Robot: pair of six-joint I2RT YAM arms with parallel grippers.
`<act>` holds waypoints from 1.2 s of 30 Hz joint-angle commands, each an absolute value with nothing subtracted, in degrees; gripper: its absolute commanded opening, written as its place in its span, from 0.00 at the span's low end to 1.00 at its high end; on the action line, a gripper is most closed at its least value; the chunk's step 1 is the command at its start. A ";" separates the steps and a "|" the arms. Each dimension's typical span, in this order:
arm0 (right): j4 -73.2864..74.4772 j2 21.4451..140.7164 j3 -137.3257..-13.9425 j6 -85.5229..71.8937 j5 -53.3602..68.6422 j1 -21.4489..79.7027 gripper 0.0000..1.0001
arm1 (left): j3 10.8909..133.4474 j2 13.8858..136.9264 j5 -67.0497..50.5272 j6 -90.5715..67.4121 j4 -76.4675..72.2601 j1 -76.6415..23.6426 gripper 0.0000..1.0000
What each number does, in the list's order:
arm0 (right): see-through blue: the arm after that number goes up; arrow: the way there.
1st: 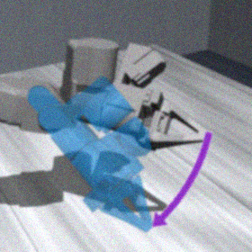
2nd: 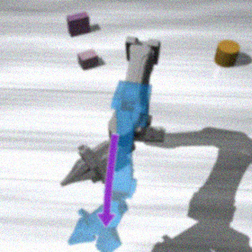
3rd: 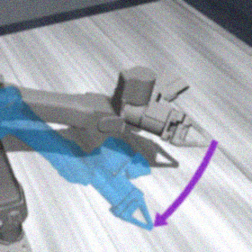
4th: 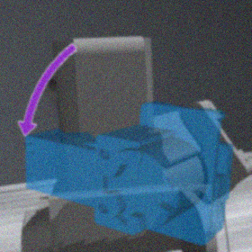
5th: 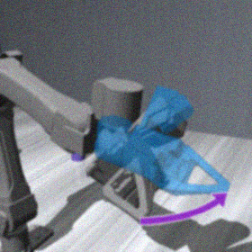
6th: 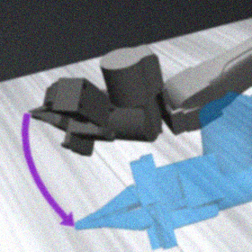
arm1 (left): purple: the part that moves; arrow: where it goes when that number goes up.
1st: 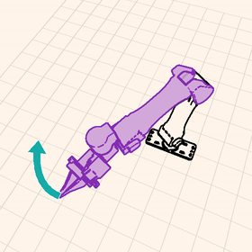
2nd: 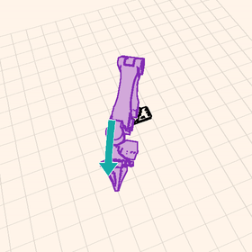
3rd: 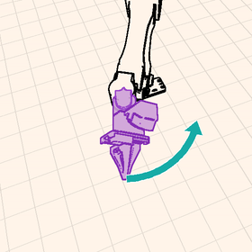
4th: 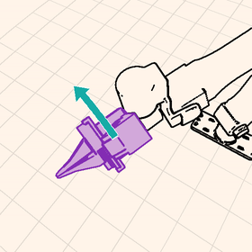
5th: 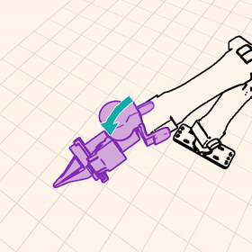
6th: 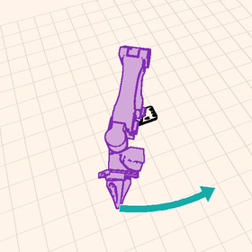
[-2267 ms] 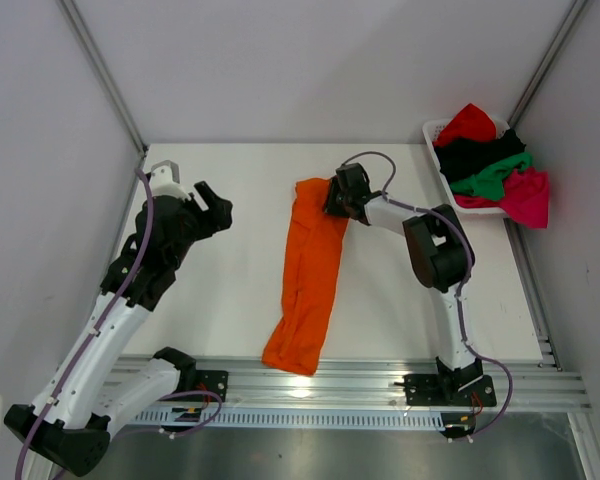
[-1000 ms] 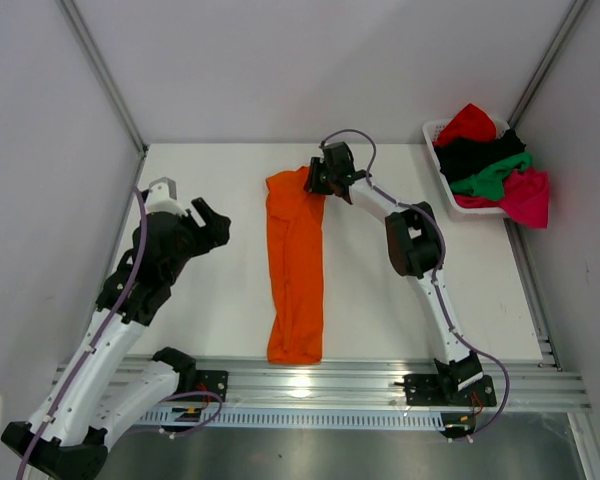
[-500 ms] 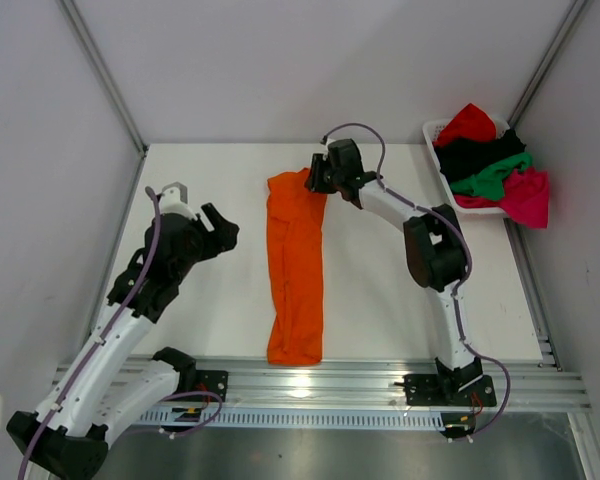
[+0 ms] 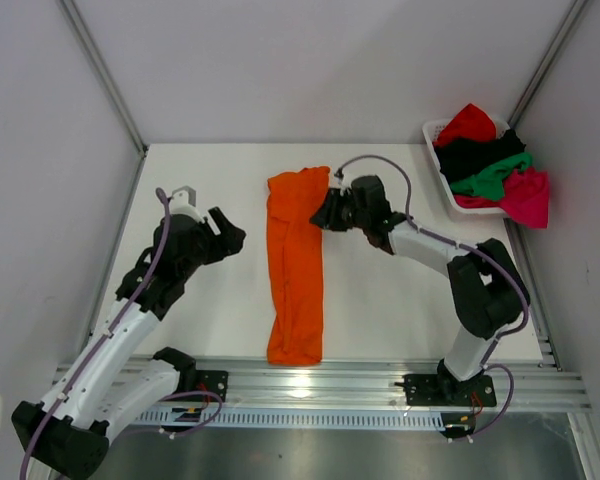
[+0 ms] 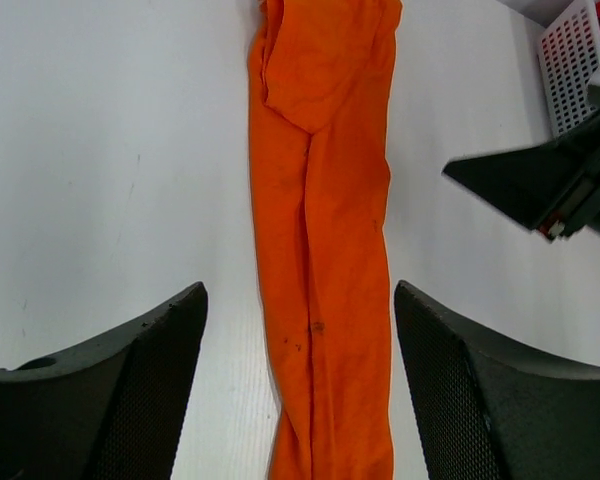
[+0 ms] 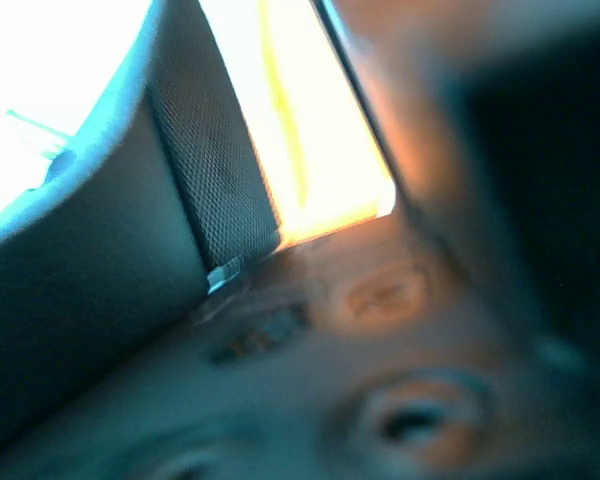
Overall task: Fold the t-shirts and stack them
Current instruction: Fold the tshirt
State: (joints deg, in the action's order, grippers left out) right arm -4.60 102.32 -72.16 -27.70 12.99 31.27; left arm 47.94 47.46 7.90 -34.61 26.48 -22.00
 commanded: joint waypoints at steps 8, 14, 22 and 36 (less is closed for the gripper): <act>-21.61 82.37 -37.55 -41.04 22.32 35.77 0.38 | 33.23 47.02 -1.21 -43.68 17.41 -23.81 0.79; -23.37 76.12 -29.10 -42.27 21.44 40.69 0.54 | 25.23 48.69 -9.66 -47.19 6.35 -25.31 0.82; -21.99 73.05 -22.86 -46.84 22.33 44.73 0.56 | 24.26 50.72 -11.08 -48.34 5.10 -26.54 0.82; -14.67 61.95 -12.40 -51.50 20.56 47.90 0.58 | 28.30 50.62 -11.16 -47.81 7.21 -26.89 0.83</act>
